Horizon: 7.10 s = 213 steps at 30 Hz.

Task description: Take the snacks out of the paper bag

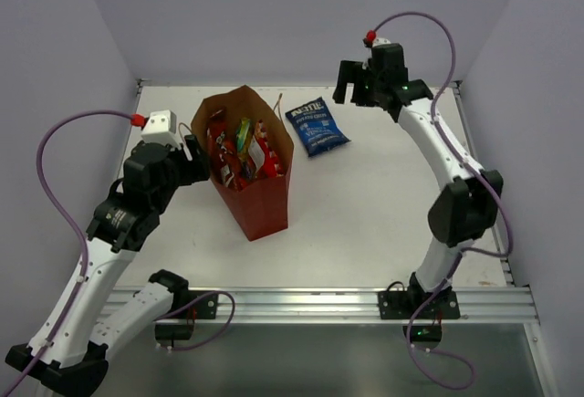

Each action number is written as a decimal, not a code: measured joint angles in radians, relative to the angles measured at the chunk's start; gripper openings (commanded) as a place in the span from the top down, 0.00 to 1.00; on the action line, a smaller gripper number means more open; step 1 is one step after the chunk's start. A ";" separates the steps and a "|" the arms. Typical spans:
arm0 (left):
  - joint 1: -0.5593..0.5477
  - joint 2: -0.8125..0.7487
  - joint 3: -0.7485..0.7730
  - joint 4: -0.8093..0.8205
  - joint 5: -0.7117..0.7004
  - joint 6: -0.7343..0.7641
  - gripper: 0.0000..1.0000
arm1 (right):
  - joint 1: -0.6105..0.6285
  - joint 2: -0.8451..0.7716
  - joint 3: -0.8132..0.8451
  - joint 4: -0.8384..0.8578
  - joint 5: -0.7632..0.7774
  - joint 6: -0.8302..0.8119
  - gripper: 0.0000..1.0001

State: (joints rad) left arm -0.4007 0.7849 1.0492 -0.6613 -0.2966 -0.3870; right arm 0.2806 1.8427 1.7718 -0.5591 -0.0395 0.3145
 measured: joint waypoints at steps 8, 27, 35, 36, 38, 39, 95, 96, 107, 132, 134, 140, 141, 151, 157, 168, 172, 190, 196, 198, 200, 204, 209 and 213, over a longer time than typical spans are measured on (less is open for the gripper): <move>0.000 0.002 0.000 0.000 -0.014 -0.022 0.28 | 0.385 -0.309 0.195 -0.009 0.050 -0.152 0.07; 0.000 -0.070 -0.002 -0.029 -0.022 -0.026 0.27 | 0.653 0.137 0.392 -0.251 0.111 -0.174 0.09; 0.000 -0.091 -0.017 -0.053 -0.021 -0.041 0.27 | 0.652 0.196 0.393 -0.318 0.248 -0.109 0.09; 0.000 -0.092 -0.018 -0.056 -0.021 -0.041 0.27 | 0.652 0.196 0.393 -0.321 0.266 -0.104 0.09; 0.000 -0.094 -0.019 -0.059 -0.021 -0.041 0.26 | 0.652 0.196 0.393 -0.327 0.290 -0.094 0.09; 0.000 -0.095 -0.021 -0.059 -0.021 -0.041 0.26 | 0.651 0.196 0.393 -0.328 0.300 -0.089 0.09; 0.000 -0.116 -0.033 -0.064 0.013 -0.041 0.26 | 0.639 -0.283 0.414 -0.098 0.136 -0.138 1.00; 0.000 -0.116 -0.033 -0.064 0.013 -0.041 0.26 | 0.638 -0.294 0.414 -0.097 0.155 -0.145 1.00; 0.000 -0.102 -0.033 -0.050 0.024 -0.040 0.25 | 0.252 -0.600 0.054 -0.050 0.291 -0.077 1.00; 0.000 -0.071 -0.055 -0.042 0.030 -0.067 0.25 | -0.225 0.117 0.058 0.210 -0.084 0.298 1.00; 0.000 -0.066 -0.055 -0.042 0.029 -0.067 0.25 | -0.262 0.083 -0.018 0.269 -0.112 0.354 0.99; 0.000 -0.034 -0.055 -0.036 0.032 -0.067 0.25 | -0.378 0.060 -0.254 0.342 -0.157 0.446 0.74; 0.000 -0.027 -0.055 -0.035 0.032 -0.067 0.25 | -0.391 0.059 -0.288 0.339 -0.159 0.447 0.67; 0.000 0.043 -0.047 0.013 0.077 -0.086 0.25 | -0.377 -0.037 -0.375 0.132 -0.042 0.336 0.07; 0.000 0.126 -0.001 0.016 0.093 -0.111 0.25 | -0.375 -0.260 -0.375 0.023 0.048 0.272 0.06; 0.000 0.185 0.099 -0.019 0.063 -0.175 0.24 | -0.339 -0.531 -0.368 0.018 0.013 0.219 0.06; 0.000 0.202 0.079 -0.041 0.035 -0.200 0.35 | -0.258 -0.545 -0.354 0.004 0.013 0.188 0.06; 0.000 0.288 0.062 -0.042 0.010 -0.080 1.00 | 0.110 -0.696 -0.346 -0.016 -0.008 0.050 0.06; 0.000 0.361 0.120 -0.010 0.051 0.110 1.00 | 0.249 -0.713 -0.284 -0.039 -0.011 0.026 0.08; 0.000 0.386 0.149 -0.006 0.075 0.156 1.00 | 0.307 -0.710 -0.241 -0.042 -0.007 0.026 0.08; 0.000 0.404 0.176 -0.005 0.095 0.190 1.00 | 0.363 -0.703 -0.202 -0.042 -0.005 0.033 0.10; 0.000 0.428 0.229 -0.005 0.142 0.224 1.00 | 0.478 -0.639 -0.093 -0.048 -0.003 0.072 0.13; -0.006 0.430 0.246 -0.008 0.184 0.217 1.00 | 0.599 -0.476 0.039 -0.058 0.028 0.127 0.17; -0.020 0.430 0.247 -0.008 0.208 0.185 1.00 | 0.653 -0.312 0.140 -0.100 0.056 0.185 0.19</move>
State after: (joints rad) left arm -0.4206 1.2152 1.2961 -0.6697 -0.0887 -0.2024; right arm 0.9333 1.5311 1.9118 -0.6594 0.0170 0.4992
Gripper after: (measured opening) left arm 0.024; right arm 0.821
